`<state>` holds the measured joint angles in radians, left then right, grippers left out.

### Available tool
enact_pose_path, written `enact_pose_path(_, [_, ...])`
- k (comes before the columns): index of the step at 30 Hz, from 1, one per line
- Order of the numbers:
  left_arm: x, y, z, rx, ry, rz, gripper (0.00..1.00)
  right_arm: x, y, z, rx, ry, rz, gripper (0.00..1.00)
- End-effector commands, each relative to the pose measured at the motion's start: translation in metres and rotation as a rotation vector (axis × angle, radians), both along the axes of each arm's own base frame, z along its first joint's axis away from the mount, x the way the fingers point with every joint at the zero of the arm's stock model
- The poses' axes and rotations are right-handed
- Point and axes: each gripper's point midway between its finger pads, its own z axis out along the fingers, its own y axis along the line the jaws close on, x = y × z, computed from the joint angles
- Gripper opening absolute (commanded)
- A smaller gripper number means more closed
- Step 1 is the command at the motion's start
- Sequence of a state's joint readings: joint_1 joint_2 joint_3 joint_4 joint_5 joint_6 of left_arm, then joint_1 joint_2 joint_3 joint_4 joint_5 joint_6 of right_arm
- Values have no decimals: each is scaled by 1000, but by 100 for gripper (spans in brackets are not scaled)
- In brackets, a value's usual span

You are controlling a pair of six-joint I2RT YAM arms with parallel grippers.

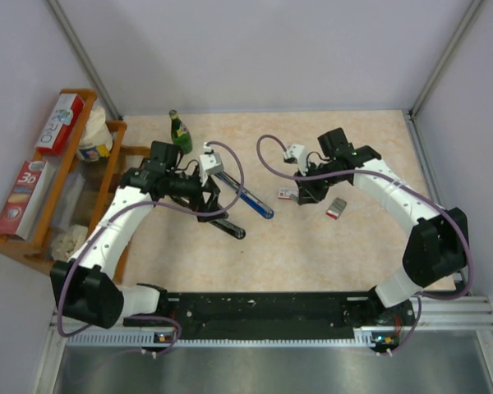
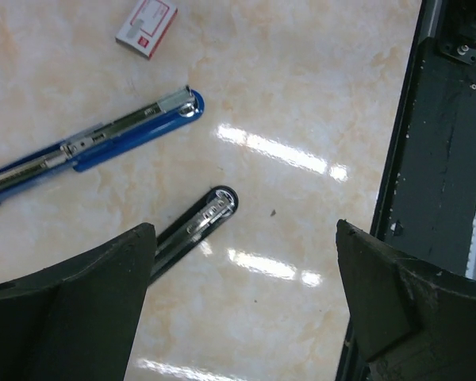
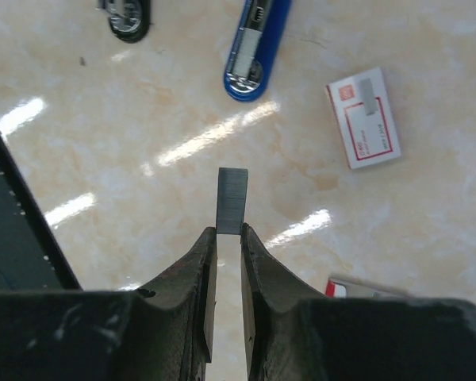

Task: Load the staples into the stapler

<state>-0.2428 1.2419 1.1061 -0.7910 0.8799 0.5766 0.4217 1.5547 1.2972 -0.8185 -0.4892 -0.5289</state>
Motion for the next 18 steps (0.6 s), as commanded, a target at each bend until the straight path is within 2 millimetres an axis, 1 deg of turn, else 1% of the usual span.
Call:
enact_pose_path(1, [19, -23, 27, -46, -116, -132, 99, -31, 28, 37, 222, 80, 153, 15])
enact_pose_path(3, [24, -38, 32, -64, -147, -184, 99, -45, 36, 46, 288, 132, 207, 15])
enact_pose_path(6, [33, -61, 35, -90, -208, -232, 98, -61, 43, 57, 363, 189, 265, 15])
enact_pose_path(7, [32, -69, 34, -98, -210, -254, 97, -63, 45, 60, 384, 201, 278, 16])
enact_pose_path(8, [31, -77, 37, -124, -219, -281, 94, -66, 47, 63, 404, 215, 290, 16])
enact_pose_path(10, [24, -91, 40, -167, -194, -338, 91, -70, 51, 66, 440, 247, 307, 16])
enact_pose_path(13, [10, -109, 46, -215, -189, -415, 84, -72, 55, 69, 480, 285, 317, 16])
enact_pose_path(15, [-1, -119, 46, -226, -200, -464, 82, -74, 56, 72, 515, 312, 330, 16])
enact_pose_path(17, [-12, -127, 46, -235, -220, -495, 83, -78, 58, 75, 556, 352, 343, 17])
enact_pose_path(18, [-14, -130, 46, -242, -247, -504, 83, -79, 58, 78, 578, 370, 351, 17])
